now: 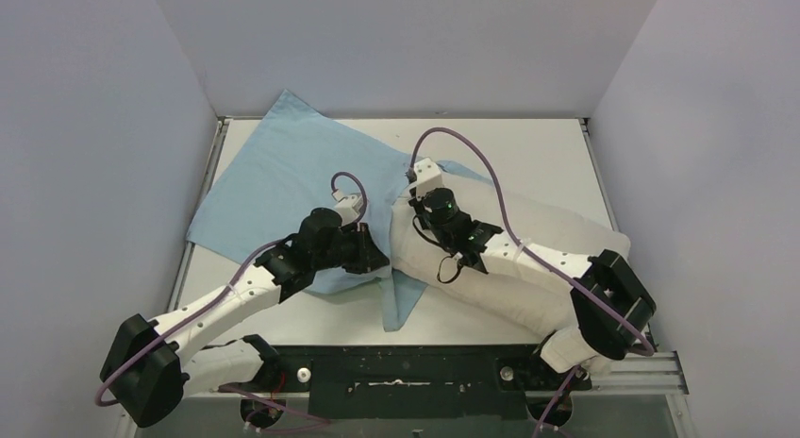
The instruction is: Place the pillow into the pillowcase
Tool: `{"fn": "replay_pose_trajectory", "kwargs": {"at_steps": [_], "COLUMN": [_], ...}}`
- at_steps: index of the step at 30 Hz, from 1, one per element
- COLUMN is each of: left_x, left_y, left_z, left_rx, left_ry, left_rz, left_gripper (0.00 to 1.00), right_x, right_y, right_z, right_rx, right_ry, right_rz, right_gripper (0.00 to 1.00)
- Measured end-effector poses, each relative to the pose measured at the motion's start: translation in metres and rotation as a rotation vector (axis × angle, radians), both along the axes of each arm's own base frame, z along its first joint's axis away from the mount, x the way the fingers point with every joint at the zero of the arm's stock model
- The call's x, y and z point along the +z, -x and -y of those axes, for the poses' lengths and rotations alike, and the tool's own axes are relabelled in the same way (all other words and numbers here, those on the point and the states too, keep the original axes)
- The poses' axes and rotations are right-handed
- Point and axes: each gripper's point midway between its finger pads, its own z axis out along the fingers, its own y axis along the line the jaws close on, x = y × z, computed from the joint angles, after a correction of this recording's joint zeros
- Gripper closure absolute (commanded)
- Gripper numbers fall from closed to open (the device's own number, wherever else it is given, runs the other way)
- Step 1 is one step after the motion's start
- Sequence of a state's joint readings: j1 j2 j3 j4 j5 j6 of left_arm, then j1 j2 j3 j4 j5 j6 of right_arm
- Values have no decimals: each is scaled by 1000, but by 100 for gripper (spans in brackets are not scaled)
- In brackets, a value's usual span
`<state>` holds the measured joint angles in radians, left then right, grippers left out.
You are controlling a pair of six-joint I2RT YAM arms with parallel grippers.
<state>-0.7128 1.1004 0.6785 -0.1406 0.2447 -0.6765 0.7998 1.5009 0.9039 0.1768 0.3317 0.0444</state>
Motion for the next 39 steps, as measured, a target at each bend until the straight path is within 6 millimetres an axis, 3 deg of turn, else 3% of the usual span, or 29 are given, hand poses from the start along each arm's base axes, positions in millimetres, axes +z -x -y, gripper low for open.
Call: {"fn": "replay_pose_trajectory", "kwargs": {"at_steps": [3,5,8,11,14,17,20,24,27,30,34,36,37,39], "left_x": [4,18,51,87,111,119,115,101,87,68,37,21,14,4], "left_y": [-2,-5,-16,-31,-48,-72,-99,-142,-168,-192,-208,-210,-210,-208], "left_z": [1,3,4,3,2,5,11,26,34,38,42,45,47,50], "left_rx": [-1,-5,1,22,42,55,57,61,62,69,58,39,28,4], "left_ry": [-2,-5,-10,-28,-69,-144,-233,-345,-392,-422,-454,-464,-469,-470], "left_rz": [3,22,91,190,277,336,364,380,366,335,283,258,246,227], "left_gripper": [67,60,55,52,47,45,45,45,45,45,47,63,79,99], "right_x": [0,6,33,72,100,107,98,62,26,-13,-29,-25,-22,-17], "right_y": [2,4,4,-4,-14,-25,-44,-76,-88,-80,-58,-51,-47,-42], "right_z": [0,1,9,33,56,76,88,102,106,97,82,77,74,71], "right_rx": [28,63,119,121,116,121,127,139,160,202,235,241,244,249], "right_ry": [6,5,-36,-87,-127,-159,-184,-218,-225,-235,-261,-283,-292,-305], "right_rz": [-35,-78,-137,-139,-132,-162,-220,-340,-444,-566,-602,-580,-569,-546], "right_gripper": [70,58,45,35,24,18,18,25,44,74,97,100,100,100]}}
